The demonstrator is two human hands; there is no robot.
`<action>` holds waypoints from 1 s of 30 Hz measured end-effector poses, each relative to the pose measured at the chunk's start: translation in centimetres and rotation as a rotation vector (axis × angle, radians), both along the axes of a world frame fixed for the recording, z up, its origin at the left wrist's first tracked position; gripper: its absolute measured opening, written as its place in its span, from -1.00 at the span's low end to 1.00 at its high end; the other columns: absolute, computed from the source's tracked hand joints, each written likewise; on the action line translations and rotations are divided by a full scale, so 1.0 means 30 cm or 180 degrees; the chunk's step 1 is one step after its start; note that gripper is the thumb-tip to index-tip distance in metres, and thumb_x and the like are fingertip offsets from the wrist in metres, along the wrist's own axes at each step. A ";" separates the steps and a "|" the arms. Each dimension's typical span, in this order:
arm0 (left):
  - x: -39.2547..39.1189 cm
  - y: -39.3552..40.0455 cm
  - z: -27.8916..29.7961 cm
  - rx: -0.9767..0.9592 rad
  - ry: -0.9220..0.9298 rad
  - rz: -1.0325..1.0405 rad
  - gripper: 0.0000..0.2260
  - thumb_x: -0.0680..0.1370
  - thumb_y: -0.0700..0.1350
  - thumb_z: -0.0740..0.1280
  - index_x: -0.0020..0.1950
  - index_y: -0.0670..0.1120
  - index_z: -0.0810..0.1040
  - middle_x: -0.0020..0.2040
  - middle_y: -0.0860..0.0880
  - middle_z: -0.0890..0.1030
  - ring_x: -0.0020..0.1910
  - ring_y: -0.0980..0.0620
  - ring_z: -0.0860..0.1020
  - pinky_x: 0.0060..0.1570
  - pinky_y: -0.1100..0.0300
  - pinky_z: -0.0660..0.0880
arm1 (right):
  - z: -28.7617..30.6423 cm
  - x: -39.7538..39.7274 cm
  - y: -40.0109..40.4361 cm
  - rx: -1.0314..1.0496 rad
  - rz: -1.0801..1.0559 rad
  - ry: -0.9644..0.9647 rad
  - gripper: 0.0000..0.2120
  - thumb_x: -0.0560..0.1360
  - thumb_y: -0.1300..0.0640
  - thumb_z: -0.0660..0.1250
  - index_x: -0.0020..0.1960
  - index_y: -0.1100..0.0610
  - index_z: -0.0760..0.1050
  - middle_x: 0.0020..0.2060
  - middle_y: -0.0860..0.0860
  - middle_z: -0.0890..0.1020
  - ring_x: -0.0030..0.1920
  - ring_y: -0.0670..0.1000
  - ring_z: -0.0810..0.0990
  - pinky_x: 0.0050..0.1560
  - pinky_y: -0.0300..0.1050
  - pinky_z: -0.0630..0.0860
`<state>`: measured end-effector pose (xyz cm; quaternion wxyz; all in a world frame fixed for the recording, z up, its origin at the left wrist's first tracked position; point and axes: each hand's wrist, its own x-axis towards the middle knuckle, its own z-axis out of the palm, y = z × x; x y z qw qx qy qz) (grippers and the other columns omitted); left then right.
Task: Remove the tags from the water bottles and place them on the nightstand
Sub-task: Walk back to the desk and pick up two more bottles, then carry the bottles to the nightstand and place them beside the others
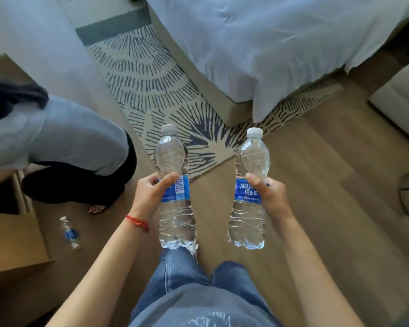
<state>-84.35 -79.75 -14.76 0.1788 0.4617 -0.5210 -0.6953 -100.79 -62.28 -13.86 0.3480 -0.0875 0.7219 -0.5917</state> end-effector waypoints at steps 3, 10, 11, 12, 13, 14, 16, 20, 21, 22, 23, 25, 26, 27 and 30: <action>-0.081 -0.140 0.013 -0.0075 -0.0040 -0.0005 -0.57 0.12 0.15 0.46 -0.24 -0.16 0.56 -0.24 -0.23 0.60 -0.21 -0.17 0.54 -0.06 -0.12 0.46 | 0.000 -0.083 -0.129 0.0001 -0.0022 0.0052 -0.74 0.41 0.08 0.43 -0.45 -0.03 0.58 -0.51 -0.12 0.59 -0.47 -0.17 0.54 -0.45 -0.35 0.44; -0.292 -0.400 -0.013 -0.0106 -0.0060 0.0013 -0.62 0.13 0.16 0.45 -0.24 -0.08 0.59 -0.35 -0.04 0.66 -0.32 -0.02 0.59 -0.14 0.03 0.52 | -0.013 -0.332 -0.419 -0.0057 0.0080 0.0153 -0.81 0.42 0.11 0.41 -0.36 0.05 0.52 -0.52 -0.11 0.60 -0.49 -0.19 0.54 -0.48 -0.38 0.42; -0.329 -0.435 -0.017 -0.0106 -0.0041 0.0005 -0.61 0.12 0.17 0.45 -0.23 -0.08 0.60 -0.34 -0.04 0.66 -0.32 -0.01 0.60 -0.14 0.04 0.53 | -0.015 -0.376 -0.464 -0.0066 0.0124 0.0166 -0.82 0.43 0.11 0.41 -0.34 0.07 0.53 -0.52 -0.11 0.60 -0.49 -0.19 0.54 -0.47 -0.38 0.42; -0.365 -0.471 -0.023 -0.0112 -0.0032 -0.0001 -0.60 0.13 0.18 0.45 -0.21 -0.08 0.60 -0.35 -0.02 0.67 -0.32 0.01 0.61 -0.17 0.08 0.54 | -0.021 -0.420 -0.506 -0.0070 0.0176 0.0164 -0.84 0.43 0.11 0.41 -0.31 0.09 0.55 -0.51 -0.11 0.61 -0.48 -0.18 0.55 -0.46 -0.38 0.43; -0.412 -0.517 -0.033 -0.0124 -0.0023 0.0012 -0.60 0.13 0.18 0.45 -0.21 -0.08 0.60 -0.36 -0.01 0.67 -0.34 0.05 0.62 -0.20 0.13 0.55 | -0.030 -0.479 -0.560 -0.0091 0.0246 0.0161 -0.87 0.42 0.10 0.41 -0.27 0.12 0.57 -0.50 -0.10 0.62 -0.47 -0.18 0.57 -0.45 -0.37 0.44; -0.448 -0.549 -0.036 -0.0156 -0.0028 0.0003 -0.61 0.15 0.16 0.46 -0.20 -0.09 0.59 -0.38 0.01 0.67 -0.36 0.08 0.62 -0.24 0.18 0.55 | -0.035 -0.520 -0.599 -0.0093 0.0303 0.0173 -0.87 0.42 0.09 0.41 -0.23 0.15 0.58 -0.48 -0.09 0.63 -0.45 -0.17 0.58 -0.43 -0.36 0.45; -0.536 -0.623 -0.039 -0.0240 -0.0029 0.0062 -0.67 0.21 0.07 0.52 -0.20 -0.11 0.57 -0.39 0.00 0.66 -0.36 0.07 0.61 -0.23 0.17 0.54 | -0.040 -0.618 -0.694 -0.0065 0.0436 0.0201 -0.82 0.39 0.04 0.44 -0.18 0.17 0.60 -0.46 -0.08 0.64 -0.41 -0.16 0.59 -0.39 -0.35 0.47; -0.719 -0.760 -0.010 -0.0228 0.0023 0.0467 -0.74 0.27 0.02 0.40 -0.17 -0.12 0.58 -0.28 -0.09 0.64 -0.32 0.01 0.61 -0.27 0.21 0.58 | -0.010 -0.819 -0.887 -0.0106 0.0692 0.0097 -0.71 0.26 -0.09 0.44 -0.18 0.11 0.61 -0.44 -0.08 0.66 -0.40 -0.15 0.61 -0.40 -0.37 0.46; -0.757 -0.794 0.001 -0.0238 0.0050 0.0508 -0.74 0.27 0.03 0.39 -0.17 -0.11 0.58 -0.28 -0.10 0.64 -0.34 0.04 0.62 -0.31 0.25 0.57 | 0.002 -0.865 -0.931 -0.0121 0.0749 0.0083 -0.70 0.24 -0.12 0.45 -0.19 0.10 0.61 -0.43 -0.07 0.66 -0.40 -0.14 0.61 -0.40 -0.37 0.46; -0.790 -0.829 0.008 -0.0241 0.0064 0.0535 -0.74 0.26 0.04 0.38 -0.17 -0.10 0.58 -0.26 -0.11 0.64 -0.34 0.04 0.62 -0.30 0.25 0.57 | 0.013 -0.909 -0.973 -0.0123 0.0814 0.0089 -0.70 0.24 -0.12 0.45 -0.20 0.10 0.61 -0.44 -0.07 0.66 -0.40 -0.14 0.61 -0.41 -0.37 0.46; -0.821 -0.863 0.014 -0.0229 0.0061 0.0559 -0.73 0.26 0.05 0.38 -0.17 -0.11 0.57 -0.25 -0.13 0.63 -0.33 0.02 0.61 -0.27 0.21 0.57 | 0.020 -0.951 -1.013 -0.0112 0.0885 0.0102 -0.72 0.27 -0.09 0.44 -0.20 0.11 0.60 -0.44 -0.07 0.66 -0.41 -0.15 0.61 -0.42 -0.38 0.45; -0.874 -0.930 0.018 -0.0210 0.0047 0.0622 -0.70 0.25 0.07 0.38 -0.17 -0.12 0.56 -0.24 -0.14 0.63 -0.31 0.00 0.61 -0.24 0.17 0.56 | 0.029 -1.022 -1.093 -0.0084 0.0994 0.0124 -0.74 0.32 -0.05 0.46 -0.16 0.13 0.59 -0.45 -0.09 0.66 -0.42 -0.16 0.62 -0.43 -0.40 0.45; -0.897 -0.967 0.016 -0.0200 0.0048 0.0664 -0.69 0.25 0.08 0.38 -0.16 -0.12 0.56 -0.24 -0.13 0.63 -0.33 0.01 0.61 -0.26 0.19 0.56 | 0.030 -1.053 -1.134 -0.0080 0.1021 0.0123 -0.73 0.32 -0.05 0.46 -0.14 0.14 0.59 -0.44 -0.09 0.66 -0.41 -0.16 0.62 -0.42 -0.40 0.46; -0.918 -1.007 0.013 -0.0189 0.0044 0.0715 -0.67 0.24 0.08 0.40 -0.15 -0.13 0.56 -0.24 -0.13 0.64 -0.34 0.03 0.61 -0.27 0.19 0.57 | 0.029 -1.082 -1.179 -0.0064 0.1040 0.0117 -0.71 0.31 -0.07 0.44 -0.14 0.14 0.59 -0.43 -0.09 0.67 -0.40 -0.15 0.63 -0.42 -0.39 0.46; -0.976 -1.150 -0.016 -0.0184 -0.0041 0.0839 -0.60 0.21 0.09 0.51 -0.14 -0.15 0.57 -0.25 -0.13 0.64 -0.33 0.00 0.61 -0.25 0.15 0.56 | 0.011 -1.156 -1.330 0.0032 0.1127 0.0104 -0.79 0.36 -0.03 0.41 -0.17 0.11 0.58 -0.44 -0.09 0.67 -0.42 -0.15 0.63 -0.43 -0.39 0.46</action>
